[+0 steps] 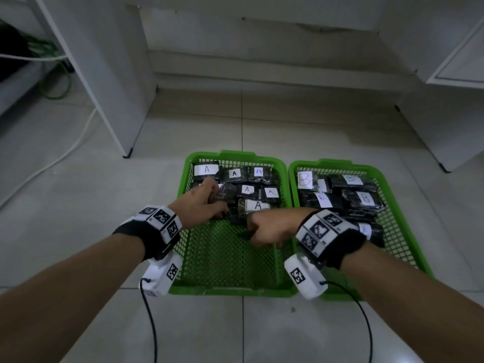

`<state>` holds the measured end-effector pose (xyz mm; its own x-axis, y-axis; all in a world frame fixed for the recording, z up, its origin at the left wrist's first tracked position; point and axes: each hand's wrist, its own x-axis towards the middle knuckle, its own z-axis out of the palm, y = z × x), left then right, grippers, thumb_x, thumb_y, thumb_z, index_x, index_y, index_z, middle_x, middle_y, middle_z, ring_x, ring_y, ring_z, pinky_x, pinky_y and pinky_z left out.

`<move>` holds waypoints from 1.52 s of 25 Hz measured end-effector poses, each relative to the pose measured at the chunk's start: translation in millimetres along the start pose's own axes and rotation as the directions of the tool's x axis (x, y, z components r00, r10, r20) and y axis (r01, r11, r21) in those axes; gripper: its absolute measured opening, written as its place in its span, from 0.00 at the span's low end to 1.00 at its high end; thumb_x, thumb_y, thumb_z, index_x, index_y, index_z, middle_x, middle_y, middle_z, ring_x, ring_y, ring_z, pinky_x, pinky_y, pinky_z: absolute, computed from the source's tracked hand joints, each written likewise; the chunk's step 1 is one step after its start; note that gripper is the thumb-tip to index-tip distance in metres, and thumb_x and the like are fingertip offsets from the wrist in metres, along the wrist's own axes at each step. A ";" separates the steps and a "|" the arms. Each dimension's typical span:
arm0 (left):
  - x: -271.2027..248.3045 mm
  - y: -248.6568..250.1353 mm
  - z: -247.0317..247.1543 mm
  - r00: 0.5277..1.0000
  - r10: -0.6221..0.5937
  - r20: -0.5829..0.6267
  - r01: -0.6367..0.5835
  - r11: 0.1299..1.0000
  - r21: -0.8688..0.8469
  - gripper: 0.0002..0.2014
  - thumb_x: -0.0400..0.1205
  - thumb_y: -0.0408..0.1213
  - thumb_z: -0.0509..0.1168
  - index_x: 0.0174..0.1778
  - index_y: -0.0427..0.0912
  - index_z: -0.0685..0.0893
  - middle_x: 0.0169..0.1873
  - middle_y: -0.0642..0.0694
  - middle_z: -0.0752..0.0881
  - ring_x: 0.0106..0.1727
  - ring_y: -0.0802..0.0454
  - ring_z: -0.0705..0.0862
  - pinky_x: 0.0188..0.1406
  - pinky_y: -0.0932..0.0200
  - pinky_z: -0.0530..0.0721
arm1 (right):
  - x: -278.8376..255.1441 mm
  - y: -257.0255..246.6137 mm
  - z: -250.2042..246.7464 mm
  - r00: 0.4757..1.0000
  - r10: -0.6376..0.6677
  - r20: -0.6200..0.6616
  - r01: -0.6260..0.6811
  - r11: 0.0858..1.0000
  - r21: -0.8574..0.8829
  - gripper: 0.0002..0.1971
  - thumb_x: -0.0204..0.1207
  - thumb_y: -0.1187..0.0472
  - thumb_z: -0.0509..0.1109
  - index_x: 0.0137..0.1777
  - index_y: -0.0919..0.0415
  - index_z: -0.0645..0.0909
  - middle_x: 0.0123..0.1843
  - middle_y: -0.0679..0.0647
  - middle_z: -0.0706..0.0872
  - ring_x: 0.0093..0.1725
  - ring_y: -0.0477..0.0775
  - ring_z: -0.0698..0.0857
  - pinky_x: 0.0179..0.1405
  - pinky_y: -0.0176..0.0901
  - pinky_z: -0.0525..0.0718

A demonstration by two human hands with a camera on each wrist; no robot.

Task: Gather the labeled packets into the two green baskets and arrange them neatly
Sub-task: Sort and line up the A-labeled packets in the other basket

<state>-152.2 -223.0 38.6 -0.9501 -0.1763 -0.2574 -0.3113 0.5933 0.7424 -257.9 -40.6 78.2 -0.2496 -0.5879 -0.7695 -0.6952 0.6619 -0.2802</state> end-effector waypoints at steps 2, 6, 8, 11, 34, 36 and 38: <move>-0.5 -0.4 -2.7 0.986 0.112 -0.124 -0.103 0.992 0.078 0.16 0.79 0.50 0.71 0.42 0.52 0.68 0.42 0.46 0.86 0.41 0.44 0.87 0.39 0.42 0.89 | -3.2 8.0 -9.0 0.996 -0.001 -0.093 0.022 0.973 0.228 0.09 0.83 0.62 0.70 0.59 0.59 0.75 0.53 0.60 0.88 0.39 0.53 0.89 0.40 0.47 0.91; -0.4 0.5 -11.3 0.935 0.160 -0.317 -0.098 0.974 0.205 0.27 0.65 0.53 0.83 0.43 0.56 0.69 0.40 0.54 0.86 0.38 0.51 0.84 0.36 0.50 0.86 | 2.8 27.4 -11.4 0.899 -0.034 -0.437 0.177 0.941 0.290 0.19 0.70 0.58 0.83 0.53 0.54 0.75 0.55 0.53 0.83 0.44 0.51 0.82 0.39 0.46 0.84; 2.3 1.9 -14.3 0.919 0.143 -0.368 -0.065 0.974 0.216 0.30 0.61 0.51 0.85 0.49 0.56 0.73 0.45 0.56 0.87 0.43 0.54 0.85 0.41 0.53 0.87 | 5.5 33.2 -8.5 0.829 -0.038 -0.559 0.267 0.903 0.335 0.21 0.68 0.61 0.84 0.55 0.56 0.76 0.53 0.49 0.82 0.42 0.48 0.82 0.36 0.39 0.82; 10.5 -0.1 -17.0 0.901 0.158 -0.404 -0.053 0.965 0.258 0.30 0.59 0.54 0.85 0.50 0.55 0.78 0.45 0.54 0.87 0.43 0.53 0.85 0.44 0.52 0.87 | 10.9 37.3 -5.2 0.705 -0.030 -0.709 0.403 0.839 0.365 0.35 0.63 0.68 0.87 0.65 0.52 0.73 0.60 0.44 0.85 0.50 0.42 0.88 0.43 0.34 0.90; 36.5 -27.5 -43.8 0.805 -0.036 -0.592 -0.014 0.997 -0.081 0.20 0.72 0.45 0.80 0.56 0.51 0.81 0.46 0.56 0.85 0.45 0.59 0.83 0.37 0.67 0.76 | 105.8 12.3 -56.5 0.521 -0.243 -0.818 0.048 0.965 -0.256 0.22 0.69 0.49 0.84 0.59 0.58 0.85 0.55 0.48 0.84 0.57 0.51 0.76 0.53 0.39 0.70; 33.5 -27.9 -41.3 0.801 -0.012 -0.598 -0.021 0.999 -0.048 0.22 0.68 0.45 0.83 0.55 0.51 0.83 0.45 0.58 0.85 0.45 0.60 0.83 0.39 0.68 0.76 | 104.2 12.9 -55.1 0.512 -0.217 -0.831 0.062 0.975 -0.216 0.23 0.69 0.51 0.85 0.61 0.59 0.86 0.55 0.49 0.81 0.58 0.51 0.75 0.54 0.38 0.71; 33.7 -23.0 -39.8 0.809 0.019 -0.588 -0.050 0.998 -0.037 0.23 0.66 0.43 0.84 0.55 0.49 0.85 0.47 0.57 0.87 0.46 0.59 0.83 0.43 0.65 0.79 | 94.8 13.5 -57.0 0.479 -0.193 -0.856 0.121 0.981 -0.153 0.23 0.70 0.56 0.84 0.64 0.59 0.85 0.56 0.49 0.80 0.58 0.50 0.76 0.54 0.39 0.75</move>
<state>-177.9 -273.8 37.4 -0.7869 -0.5934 0.1694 -0.2642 0.5720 0.7765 -329.3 -113.8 34.1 -0.5623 -0.8077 0.1770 -0.8155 0.5064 -0.2802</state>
